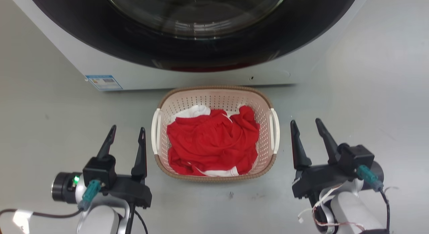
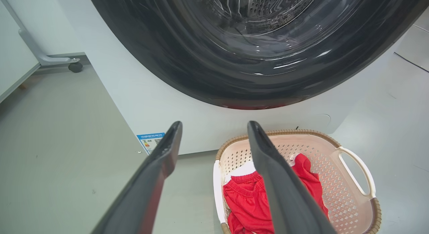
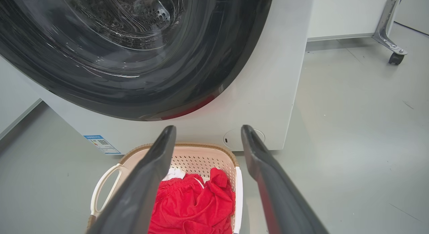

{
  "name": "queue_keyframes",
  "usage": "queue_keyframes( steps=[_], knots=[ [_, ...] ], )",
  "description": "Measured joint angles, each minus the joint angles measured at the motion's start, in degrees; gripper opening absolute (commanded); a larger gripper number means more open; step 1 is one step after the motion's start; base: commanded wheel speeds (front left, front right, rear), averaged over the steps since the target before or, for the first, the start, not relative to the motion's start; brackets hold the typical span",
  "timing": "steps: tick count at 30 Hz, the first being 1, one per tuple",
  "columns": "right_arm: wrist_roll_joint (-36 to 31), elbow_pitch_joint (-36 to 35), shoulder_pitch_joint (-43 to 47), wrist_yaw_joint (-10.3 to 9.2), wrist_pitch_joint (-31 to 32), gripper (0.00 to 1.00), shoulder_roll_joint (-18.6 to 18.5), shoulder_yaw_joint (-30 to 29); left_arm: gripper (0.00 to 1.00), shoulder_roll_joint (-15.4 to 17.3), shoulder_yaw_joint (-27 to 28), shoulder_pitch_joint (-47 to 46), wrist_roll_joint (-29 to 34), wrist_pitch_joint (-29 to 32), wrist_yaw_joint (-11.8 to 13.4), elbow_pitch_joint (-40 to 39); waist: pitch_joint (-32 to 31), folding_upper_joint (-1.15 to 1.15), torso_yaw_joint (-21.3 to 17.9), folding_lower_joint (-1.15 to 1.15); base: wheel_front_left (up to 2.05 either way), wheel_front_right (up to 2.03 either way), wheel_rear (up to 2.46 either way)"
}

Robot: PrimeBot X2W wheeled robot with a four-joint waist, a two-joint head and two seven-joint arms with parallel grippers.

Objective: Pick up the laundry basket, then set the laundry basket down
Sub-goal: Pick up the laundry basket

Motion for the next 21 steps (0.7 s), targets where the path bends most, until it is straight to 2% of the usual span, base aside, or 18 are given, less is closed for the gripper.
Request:
queue_keyframes(
  steps=[21],
  knots=[
    [0.0,7.2,-15.6,0.02,-0.4,1.00,-0.2,-2.3,1.00,-1.4,2.0,-15.9,-1.4,0.3,-0.5,10.1,17.9,0.01,-0.5,0.00,0.00,0.00,0.00]
  ],
)
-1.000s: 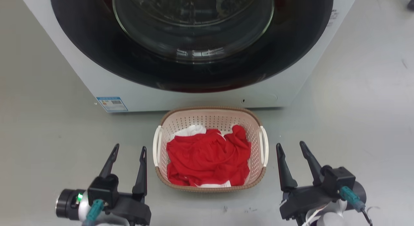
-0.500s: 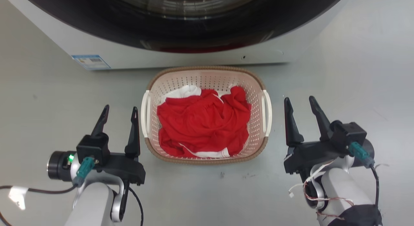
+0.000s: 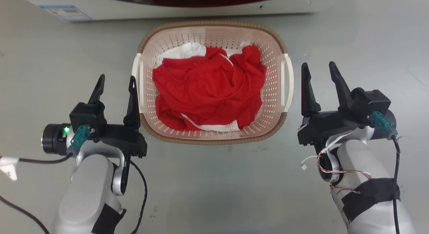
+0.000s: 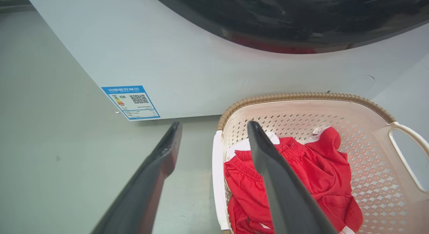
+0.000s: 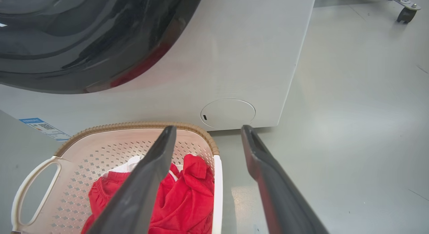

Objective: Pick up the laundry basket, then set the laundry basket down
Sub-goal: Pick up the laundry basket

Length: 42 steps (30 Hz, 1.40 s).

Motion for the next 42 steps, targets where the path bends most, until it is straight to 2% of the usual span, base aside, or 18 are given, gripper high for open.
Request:
queue_keyframes(
  steps=[20,42],
  knots=[
    [0.0,6.6,-7.5,0.40,0.0,1.00,-0.2,1.4,1.00,-1.2,-0.1,-8.1,-0.6,-0.1,-1.1,9.0,10.7,-0.01,1.0,0.00,0.00,0.00,0.00],
    [3.7,16.6,-13.2,-1.45,0.0,1.00,-0.3,7.0,1.00,-2.0,-2.0,-15.6,-0.6,-0.1,-3.6,18.7,13.3,-0.02,1.4,-0.01,0.00,0.00,0.00]
  ],
)
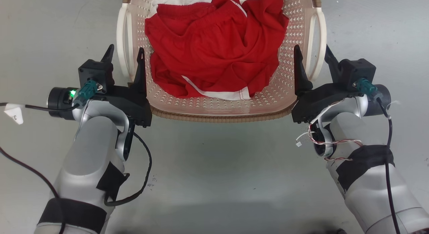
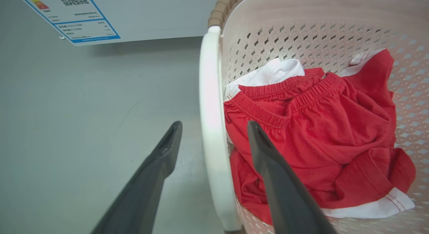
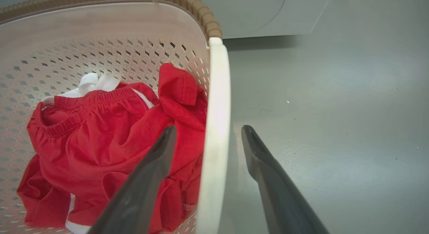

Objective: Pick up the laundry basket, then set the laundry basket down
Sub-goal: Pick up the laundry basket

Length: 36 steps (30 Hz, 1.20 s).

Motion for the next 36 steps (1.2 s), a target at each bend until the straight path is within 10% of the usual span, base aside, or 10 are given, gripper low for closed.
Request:
queue_keyframes(
  steps=[12,19,21,36],
  knots=[
    [3.2,5.3,-3.1,-0.74,0.0,1.00,0.0,3.3,1.00,-0.8,-1.0,-2.6,0.0,0.0,-0.5,4.7,0.4,0.00,0.4,0.00,0.00,0.00,0.00],
    [5.1,7.7,-4.6,-1.22,0.6,0.00,-0.1,4.9,0.24,-1.1,-1.5,-3.8,0.0,0.0,-1.0,7.1,0.4,0.00,0.7,0.00,0.00,0.00,0.00],
    [5.7,8.3,-5.2,-1.24,0.7,0.00,0.0,5.3,0.00,-1.6,-1.8,-4.2,-0.1,0.1,-1.4,7.6,0.4,0.00,0.8,0.00,0.00,0.00,0.00],
    [10.9,10.7,-5.2,-1.70,1.1,0.00,-0.1,10.4,0.00,-1.9,-2.8,-5.2,-1.6,0.1,-1.6,12.5,-2.1,0.00,0.8,0.00,0.00,0.00,0.00]
  ],
)
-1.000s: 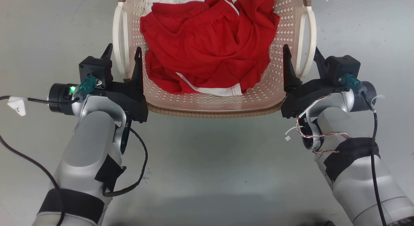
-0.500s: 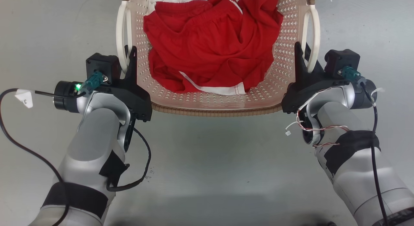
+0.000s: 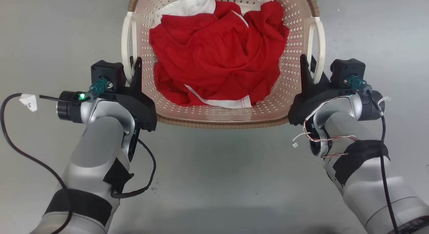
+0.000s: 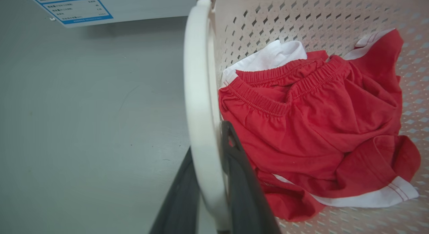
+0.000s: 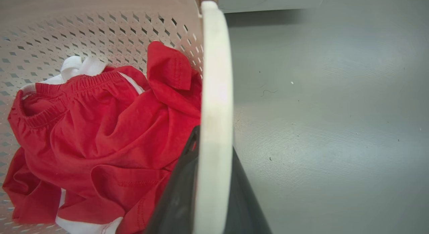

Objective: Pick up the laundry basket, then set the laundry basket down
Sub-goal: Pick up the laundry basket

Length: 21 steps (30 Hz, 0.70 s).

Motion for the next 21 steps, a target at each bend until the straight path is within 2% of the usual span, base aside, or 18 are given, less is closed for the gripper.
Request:
queue_keyframes(
  steps=[14,21],
  knots=[
    [5.2,-0.1,3.7,-0.56,0.0,0.00,-0.1,5.2,0.00,0.0,-1.5,2.2,-1.5,0.0,-0.3,3.0,-5.6,0.00,-0.4,0.00,0.00,0.00,0.00],
    [7.5,1.0,6.7,-0.73,0.0,0.00,0.0,7.8,0.00,0.0,-3.2,6.2,-4.6,0.0,-0.3,3.5,-9.9,0.00,-0.6,0.00,0.00,0.00,0.00]
  ],
)
